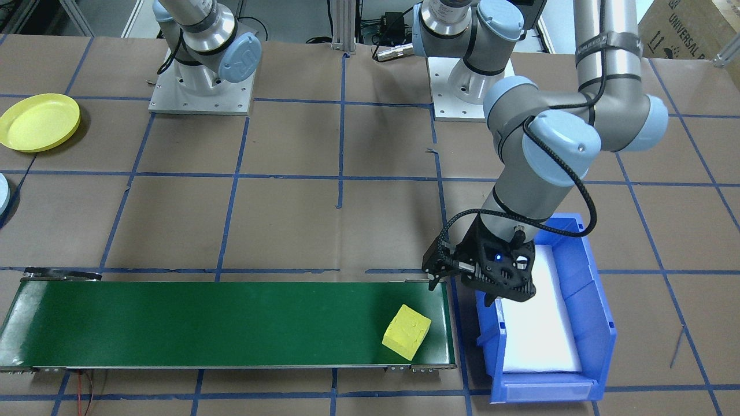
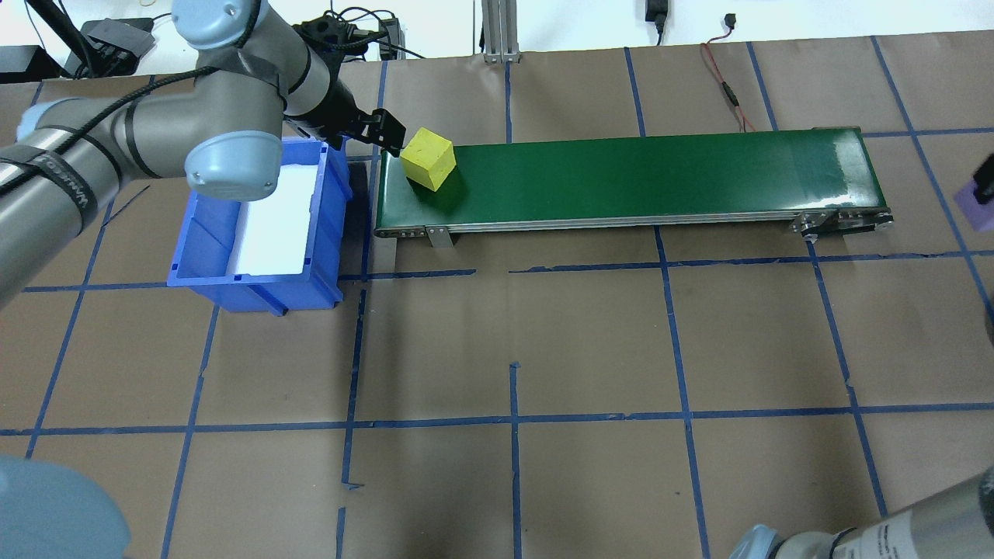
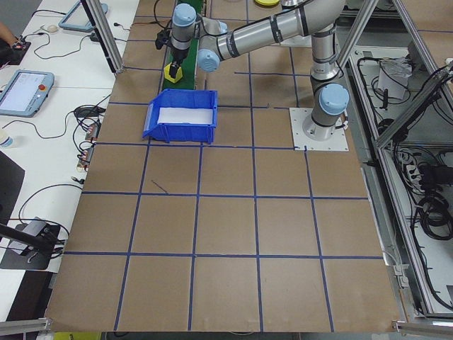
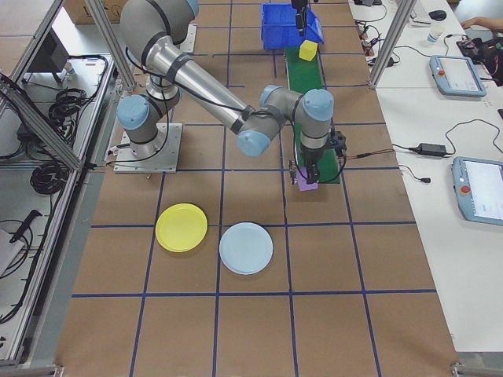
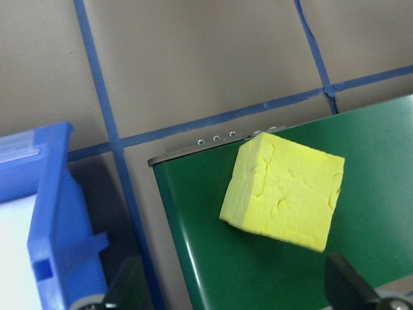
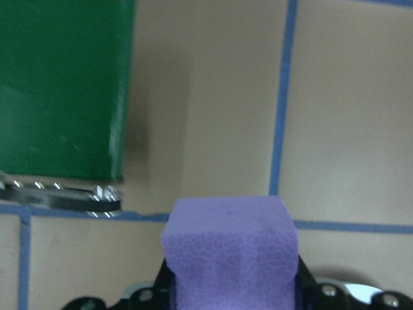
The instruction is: Move block left to right into plate
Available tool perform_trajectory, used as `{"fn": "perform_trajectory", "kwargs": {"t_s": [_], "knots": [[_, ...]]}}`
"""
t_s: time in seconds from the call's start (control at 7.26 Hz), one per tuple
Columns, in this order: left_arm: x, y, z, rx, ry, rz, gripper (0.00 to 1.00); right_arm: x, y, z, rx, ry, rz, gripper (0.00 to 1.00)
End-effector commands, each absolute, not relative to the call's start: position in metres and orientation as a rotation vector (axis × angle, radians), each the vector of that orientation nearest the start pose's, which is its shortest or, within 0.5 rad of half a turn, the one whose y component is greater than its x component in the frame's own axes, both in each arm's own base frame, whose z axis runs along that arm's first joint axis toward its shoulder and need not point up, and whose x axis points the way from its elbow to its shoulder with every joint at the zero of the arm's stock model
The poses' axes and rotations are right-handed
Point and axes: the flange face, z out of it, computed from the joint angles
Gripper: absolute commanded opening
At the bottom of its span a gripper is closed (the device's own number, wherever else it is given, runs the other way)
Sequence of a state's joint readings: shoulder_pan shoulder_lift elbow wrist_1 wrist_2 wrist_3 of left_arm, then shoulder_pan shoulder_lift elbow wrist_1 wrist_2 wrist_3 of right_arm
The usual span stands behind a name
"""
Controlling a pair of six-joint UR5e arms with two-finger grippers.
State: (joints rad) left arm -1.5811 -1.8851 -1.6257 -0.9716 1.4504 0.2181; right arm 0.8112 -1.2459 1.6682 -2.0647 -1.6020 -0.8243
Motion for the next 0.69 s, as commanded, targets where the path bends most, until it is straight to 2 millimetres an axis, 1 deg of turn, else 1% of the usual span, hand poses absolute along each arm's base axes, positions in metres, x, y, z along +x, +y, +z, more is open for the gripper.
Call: {"fn": "perform_trajectory", "kwargs": {"t_s": [0.0, 0.14, 0.28, 0.41, 0.55], "knots": [[-0.121, -0.572, 0.411, 0.306, 3.058, -0.177, 1.0, -0.393, -0.431, 0.272, 0.084, 3.151, 0.056, 0.26], [-0.082, -0.542, 0.445, 0.205, 3.069, -0.022, 1.0, -0.401, -0.423, 0.262, 0.113, 3.15, 0.074, 0.26], [-0.034, -0.521, 0.479, 0.073, 3.087, 0.024, 1.0, -0.406, -0.424, 0.249, 0.118, 3.151, 0.072, 0.49], [-0.026, -0.513, 0.483, 0.044, 3.103, 0.059, 1.0, -0.41, -0.428, 0.25, 0.119, 3.167, 0.032, 0.93], [-0.034, -0.513, 0.487, 0.062, 3.104, 0.044, 1.0, -0.411, -0.426, 0.243, 0.136, 3.168, 0.07, 1.0]]}}
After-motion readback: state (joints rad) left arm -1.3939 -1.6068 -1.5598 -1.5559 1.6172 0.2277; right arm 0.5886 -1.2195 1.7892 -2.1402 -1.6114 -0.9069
